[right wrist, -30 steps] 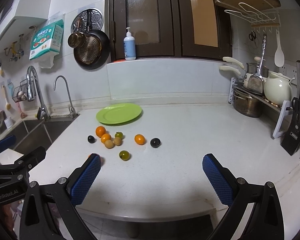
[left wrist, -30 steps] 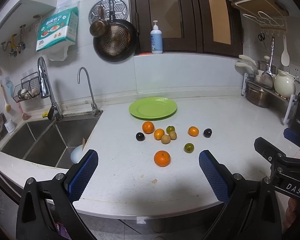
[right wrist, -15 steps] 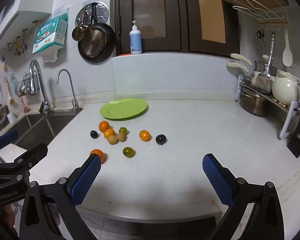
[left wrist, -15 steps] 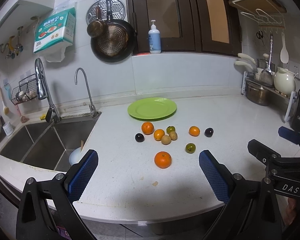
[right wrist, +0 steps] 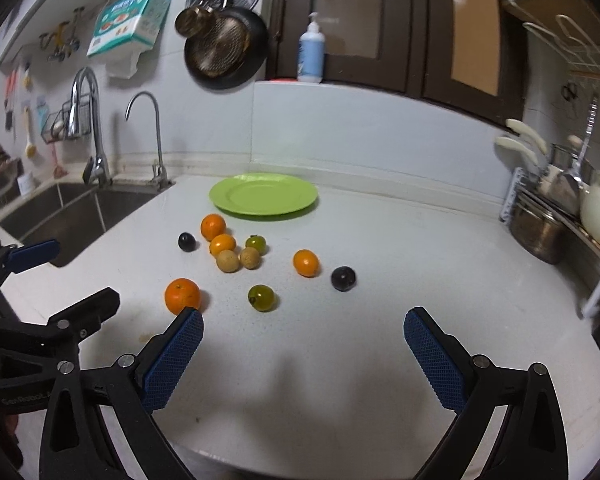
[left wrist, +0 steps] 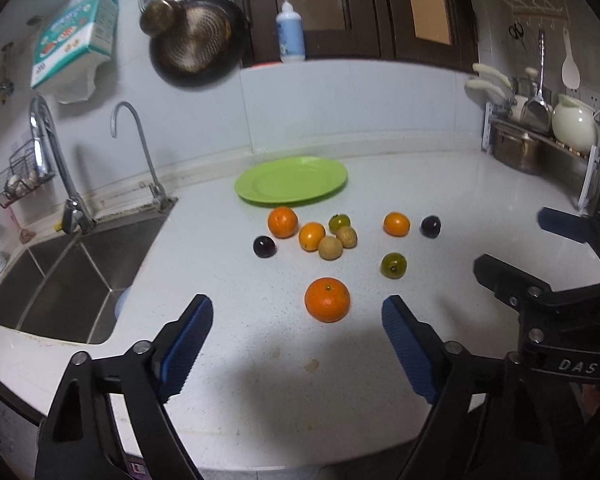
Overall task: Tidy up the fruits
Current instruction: 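Grasp the large orange with the left tool while the right tool grasps a green tomato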
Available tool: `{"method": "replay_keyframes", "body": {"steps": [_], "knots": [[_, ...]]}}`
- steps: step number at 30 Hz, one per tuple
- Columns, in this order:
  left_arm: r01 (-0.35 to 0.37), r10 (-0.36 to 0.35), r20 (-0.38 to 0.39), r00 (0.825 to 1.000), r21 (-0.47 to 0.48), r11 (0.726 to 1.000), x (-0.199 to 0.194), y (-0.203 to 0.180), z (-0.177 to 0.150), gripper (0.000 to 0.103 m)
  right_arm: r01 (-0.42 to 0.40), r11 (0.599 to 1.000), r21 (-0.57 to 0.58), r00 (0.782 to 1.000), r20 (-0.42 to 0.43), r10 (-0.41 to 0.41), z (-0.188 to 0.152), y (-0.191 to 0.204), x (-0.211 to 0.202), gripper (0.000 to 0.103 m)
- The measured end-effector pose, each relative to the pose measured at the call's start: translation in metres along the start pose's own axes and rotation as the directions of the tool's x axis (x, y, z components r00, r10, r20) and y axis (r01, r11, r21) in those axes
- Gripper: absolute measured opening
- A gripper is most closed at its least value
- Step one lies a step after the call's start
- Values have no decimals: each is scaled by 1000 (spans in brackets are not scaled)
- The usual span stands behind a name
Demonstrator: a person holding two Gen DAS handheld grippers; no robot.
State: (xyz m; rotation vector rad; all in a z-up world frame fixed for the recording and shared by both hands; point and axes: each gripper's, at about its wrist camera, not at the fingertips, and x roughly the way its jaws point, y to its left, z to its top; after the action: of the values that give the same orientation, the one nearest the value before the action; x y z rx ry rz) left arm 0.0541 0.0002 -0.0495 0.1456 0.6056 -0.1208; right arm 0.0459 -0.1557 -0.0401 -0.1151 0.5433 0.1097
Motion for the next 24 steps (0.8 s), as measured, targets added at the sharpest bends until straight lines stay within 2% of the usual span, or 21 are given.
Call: {"method": "replay_keyframes", "body": {"steps": [4, 6, 14, 18, 20, 24], "knots": [[25, -25, -54, 998, 3, 1000, 28, 3, 2, 75, -37, 999, -8, 998, -53, 37, 4, 4, 29, 91], [48, -48, -81, 996, 2, 999, 41, 4, 2, 74, -56, 998, -6, 995, -79, 55, 4, 5, 43, 85], [129, -122, -157, 980, 32, 991, 81, -3, 3, 61, -132, 991, 13, 973, -188, 132, 5, 11, 98, 63], [160, -152, -188, 970, 29, 987, 96, -5, 5, 57, -162, 986, 32, 960, -226, 165, 3, 12, 116, 56], [177, -169, -203, 965, 22, 984, 101, -4, 5, 53, -176, 983, 44, 954, -240, 181, 3, 12, 124, 51], [212, -207, -225, 952, 0, 977, 109, -3, 6, 45, -193, 980, 48, 947, -254, 198, 4, 15, 133, 47]]}}
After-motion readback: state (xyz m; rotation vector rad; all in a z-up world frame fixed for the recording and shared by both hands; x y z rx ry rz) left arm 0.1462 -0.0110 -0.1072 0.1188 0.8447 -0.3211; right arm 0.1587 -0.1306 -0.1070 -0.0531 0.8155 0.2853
